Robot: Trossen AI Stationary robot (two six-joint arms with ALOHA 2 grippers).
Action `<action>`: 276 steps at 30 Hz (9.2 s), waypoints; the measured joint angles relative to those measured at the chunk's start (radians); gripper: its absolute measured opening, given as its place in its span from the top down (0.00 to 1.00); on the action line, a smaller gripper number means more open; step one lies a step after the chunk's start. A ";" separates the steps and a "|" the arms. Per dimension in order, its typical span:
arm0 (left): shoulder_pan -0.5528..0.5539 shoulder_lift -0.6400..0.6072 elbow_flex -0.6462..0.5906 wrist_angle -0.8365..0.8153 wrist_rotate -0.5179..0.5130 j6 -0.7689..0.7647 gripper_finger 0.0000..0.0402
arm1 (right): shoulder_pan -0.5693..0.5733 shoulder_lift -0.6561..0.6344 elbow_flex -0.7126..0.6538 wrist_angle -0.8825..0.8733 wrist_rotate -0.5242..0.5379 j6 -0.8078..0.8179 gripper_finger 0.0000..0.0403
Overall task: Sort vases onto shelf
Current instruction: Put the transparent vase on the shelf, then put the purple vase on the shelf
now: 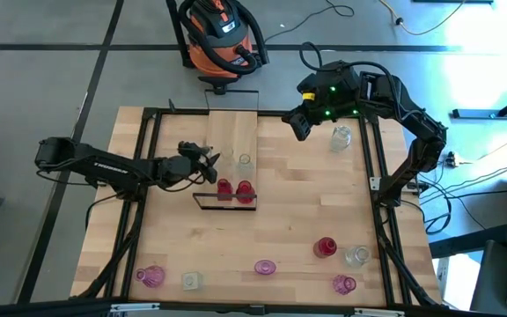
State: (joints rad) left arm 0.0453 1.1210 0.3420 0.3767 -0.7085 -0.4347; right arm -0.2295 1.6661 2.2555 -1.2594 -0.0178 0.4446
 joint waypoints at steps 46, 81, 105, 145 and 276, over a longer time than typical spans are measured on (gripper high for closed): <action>0.017 -0.101 0.001 0.044 0.011 0.026 0.40 | 0.000 0.000 0.000 0.000 -0.019 -0.012 0.79; 0.006 -0.358 0.002 -0.756 -0.023 -0.614 0.77 | 0.001 0.049 -0.001 -0.027 -0.027 -0.035 0.79; 0.007 -0.308 0.002 -0.574 0.117 -0.576 1.00 | 0.000 0.072 0.000 -0.031 -0.038 -0.061 0.79; -0.139 -0.623 0.482 -1.270 0.458 -0.449 1.00 | 0.000 0.072 0.000 -0.043 -0.011 -0.113 0.79; 0.697 0.227 1.000 -1.881 0.904 0.148 0.96 | 0.054 0.071 0.000 -0.194 -0.044 -0.233 0.79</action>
State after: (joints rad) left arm 0.7421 1.3477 1.3418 -1.5038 0.1951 -0.2864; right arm -0.1752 1.7370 2.2555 -1.4532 -0.0617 0.2112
